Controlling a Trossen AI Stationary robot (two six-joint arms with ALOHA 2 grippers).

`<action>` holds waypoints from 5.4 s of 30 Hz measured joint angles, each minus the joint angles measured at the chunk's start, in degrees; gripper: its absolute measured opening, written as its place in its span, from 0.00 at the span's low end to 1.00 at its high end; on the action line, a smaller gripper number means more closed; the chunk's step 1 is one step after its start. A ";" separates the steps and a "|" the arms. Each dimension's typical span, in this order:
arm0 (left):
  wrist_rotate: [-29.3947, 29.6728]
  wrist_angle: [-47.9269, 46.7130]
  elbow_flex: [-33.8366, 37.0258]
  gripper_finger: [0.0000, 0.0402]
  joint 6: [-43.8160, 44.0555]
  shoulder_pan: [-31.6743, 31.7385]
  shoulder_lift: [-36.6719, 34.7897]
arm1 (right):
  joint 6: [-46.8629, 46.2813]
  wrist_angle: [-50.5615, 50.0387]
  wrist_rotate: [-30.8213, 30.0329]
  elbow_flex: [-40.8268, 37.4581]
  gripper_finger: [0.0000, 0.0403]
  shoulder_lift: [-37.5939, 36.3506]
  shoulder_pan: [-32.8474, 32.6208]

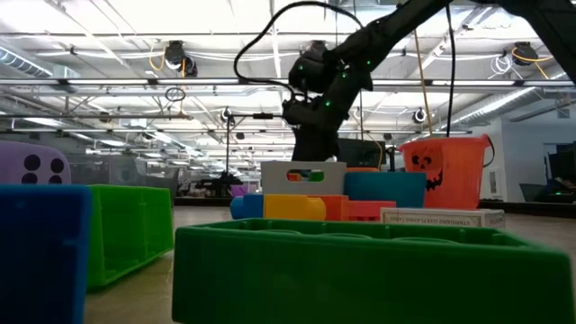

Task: Pick & Place Toys
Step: Put the blue game piece into the gray bin, then put the light blue game piece into the gray bin

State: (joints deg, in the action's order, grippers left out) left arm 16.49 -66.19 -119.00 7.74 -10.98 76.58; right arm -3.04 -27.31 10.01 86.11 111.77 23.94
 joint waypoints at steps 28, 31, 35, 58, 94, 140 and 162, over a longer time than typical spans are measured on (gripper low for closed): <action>-0.02 -0.01 0.00 0.58 -0.01 -0.01 0.00 | -17.54 10.89 12.87 -0.02 0.54 -18.99 0.57; -0.04 -0.02 0.00 0.58 -0.01 -0.01 0.00 | -18.78 13.58 12.72 -0.02 0.55 -21.49 -2.00; -0.04 -0.02 0.00 0.58 -0.01 -0.02 0.00 | -18.90 19.01 12.74 -0.02 0.54 -22.76 -6.22; -1.00 12.31 -0.02 0.58 3.51 0.33 4.16 | -21.32 26.97 12.59 -0.17 0.52 -23.01 -20.90; 1.21 -1.87 0.03 0.58 36.96 -22.59 25.05 | -18.21 4.26 22.85 -0.11 0.52 -23.24 -40.87; -10.65 8.20 36.71 0.58 5.84 -24.23 33.31 | -21.79 -5.36 -5.51 -10.62 0.52 -27.27 -52.37; -17.42 24.04 47.94 0.58 -1.82 -18.20 32.99 | -24.18 -5.80 -14.78 -10.62 0.52 -36.11 -52.02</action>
State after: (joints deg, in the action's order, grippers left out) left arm -0.93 -42.16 -71.06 5.92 -29.18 109.57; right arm -27.22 -33.11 -4.78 75.48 75.67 -28.08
